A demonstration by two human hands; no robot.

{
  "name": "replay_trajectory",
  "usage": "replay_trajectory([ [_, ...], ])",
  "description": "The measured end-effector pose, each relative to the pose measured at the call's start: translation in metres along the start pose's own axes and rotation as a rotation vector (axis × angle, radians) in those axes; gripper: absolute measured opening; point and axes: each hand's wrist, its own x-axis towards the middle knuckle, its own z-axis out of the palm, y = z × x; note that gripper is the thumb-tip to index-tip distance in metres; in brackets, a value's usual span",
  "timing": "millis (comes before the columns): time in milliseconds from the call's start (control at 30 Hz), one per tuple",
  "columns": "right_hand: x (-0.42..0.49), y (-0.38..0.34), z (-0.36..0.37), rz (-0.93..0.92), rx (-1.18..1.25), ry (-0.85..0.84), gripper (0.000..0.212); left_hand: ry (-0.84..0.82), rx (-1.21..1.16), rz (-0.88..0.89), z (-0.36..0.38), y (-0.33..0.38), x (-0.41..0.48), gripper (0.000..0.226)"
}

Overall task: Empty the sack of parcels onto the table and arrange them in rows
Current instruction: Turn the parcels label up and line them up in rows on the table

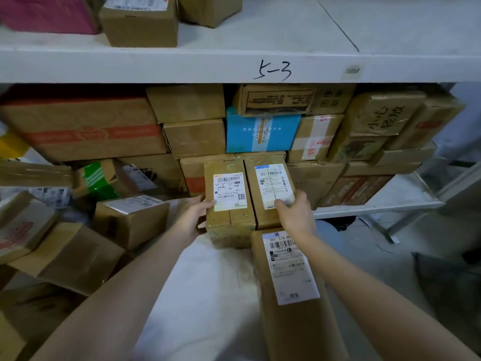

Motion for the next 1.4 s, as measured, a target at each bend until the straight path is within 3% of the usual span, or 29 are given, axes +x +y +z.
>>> replay_trajectory([
  [100, 0.002, -0.003, 0.001, -0.016, -0.095, -0.02, 0.06, 0.161, 0.228, 0.106, 0.012, 0.011, -0.003, 0.017],
  [300, -0.01, -0.01, -0.004, 0.013, -0.255, 0.012, 0.066, 0.379, 0.504, 0.235, 0.031, 0.015, -0.019, 0.037],
  [433, -0.035, -0.02, -0.011, -0.341, -0.177, 0.128, 0.055, 0.376, 0.543, 0.23, 0.031, 0.011, -0.049, 0.049],
  [533, -0.059, -0.042, -0.005, -0.482, -0.064, -0.062, 0.039, 0.376, 0.697, 0.25, 0.015, 0.005, -0.082, 0.046],
  [633, -0.082, -0.065, 0.016, -0.546, -0.032, -0.307, 0.029, 0.464, 0.853, 0.411, -0.01, 0.013, -0.118, 0.042],
  [767, -0.117, -0.096, 0.056, -0.592, -0.109, -0.623, 0.027, 0.805, 1.134, 0.578, -0.067, 0.038, -0.167, 0.042],
  [833, -0.133, -0.108, 0.076, -0.586, -0.142, -0.715, 0.028, 0.955, 1.277, 0.494, -0.104, 0.045, -0.183, 0.053],
  [900, -0.144, -0.116, 0.092, -0.582, -0.183, -0.759, 0.035, 0.898, 1.32, 0.248, -0.135, 0.051, -0.192, 0.074],
  [1000, -0.162, -0.132, 0.117, -0.63, -0.264, -0.677, 0.065, 0.59, 1.343, 0.051, -0.166, 0.046, -0.191, 0.094],
  [1067, -0.173, -0.145, 0.133, -0.695, -0.282, -0.59, 0.088, 0.525, 1.222, 0.117, -0.178, 0.038, -0.19, 0.091],
  [1167, -0.186, -0.16, 0.15, -0.719, -0.266, -0.569, 0.121, 0.637, 0.965, 0.263, -0.191, 0.033, -0.193, 0.075],
  [1233, -0.195, -0.166, 0.159, -0.717, -0.265, -0.564, 0.135, 0.721, 0.917, 0.328, -0.198, 0.033, -0.197, 0.07],
  [1300, -0.205, -0.172, 0.172, -0.715, -0.268, -0.551, 0.142, 0.755, 0.896, 0.376, -0.205, 0.032, -0.199, 0.061],
  [1400, -0.214, -0.178, 0.188, -0.684, -0.212, -0.503, 0.133, 0.706, 0.846, 0.403, -0.212, 0.032, -0.2, 0.045],
])
